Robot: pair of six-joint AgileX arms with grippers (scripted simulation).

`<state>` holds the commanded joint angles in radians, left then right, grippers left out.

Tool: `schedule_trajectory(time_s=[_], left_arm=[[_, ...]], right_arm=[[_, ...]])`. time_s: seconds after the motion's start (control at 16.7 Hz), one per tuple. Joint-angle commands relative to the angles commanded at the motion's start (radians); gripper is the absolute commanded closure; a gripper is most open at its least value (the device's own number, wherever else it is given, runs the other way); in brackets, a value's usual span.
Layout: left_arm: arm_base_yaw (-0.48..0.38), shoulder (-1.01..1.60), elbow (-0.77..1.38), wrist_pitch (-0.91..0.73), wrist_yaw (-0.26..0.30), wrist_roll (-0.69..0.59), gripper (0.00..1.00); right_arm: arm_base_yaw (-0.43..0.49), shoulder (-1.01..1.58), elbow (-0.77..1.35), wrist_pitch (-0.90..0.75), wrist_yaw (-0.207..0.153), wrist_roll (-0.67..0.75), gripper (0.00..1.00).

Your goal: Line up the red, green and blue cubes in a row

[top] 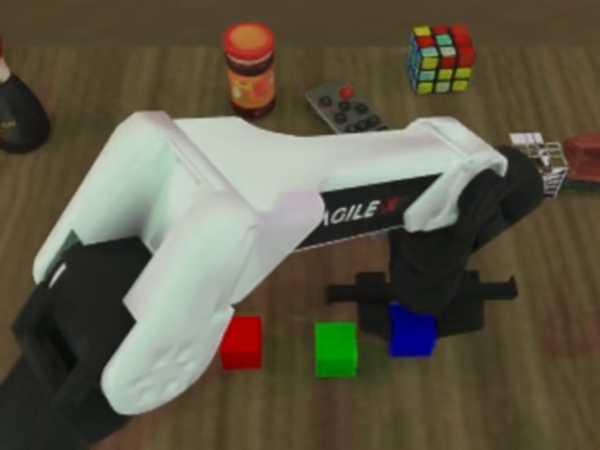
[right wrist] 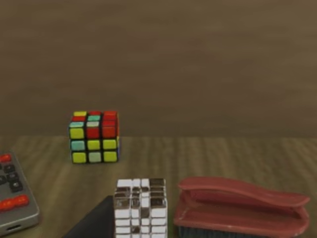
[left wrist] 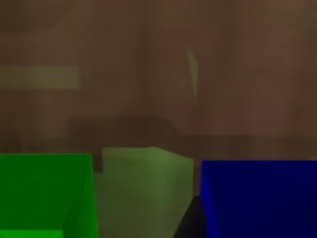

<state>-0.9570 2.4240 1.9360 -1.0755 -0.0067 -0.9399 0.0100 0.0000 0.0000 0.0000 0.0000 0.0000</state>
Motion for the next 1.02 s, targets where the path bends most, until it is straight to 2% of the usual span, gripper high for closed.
schedule_trajectory(time_s=[0.48, 1.02], left_arm=[[0.000, 0.000, 0.000, 0.000, 0.000, 0.000, 0.02], [0.001, 0.000, 0.000, 0.000, 0.000, 0.000, 0.00]], right_arm=[[0.000, 0.000, 0.000, 0.000, 0.000, 0.000, 0.00], [0.000, 0.000, 0.000, 0.000, 0.000, 0.000, 0.00]])
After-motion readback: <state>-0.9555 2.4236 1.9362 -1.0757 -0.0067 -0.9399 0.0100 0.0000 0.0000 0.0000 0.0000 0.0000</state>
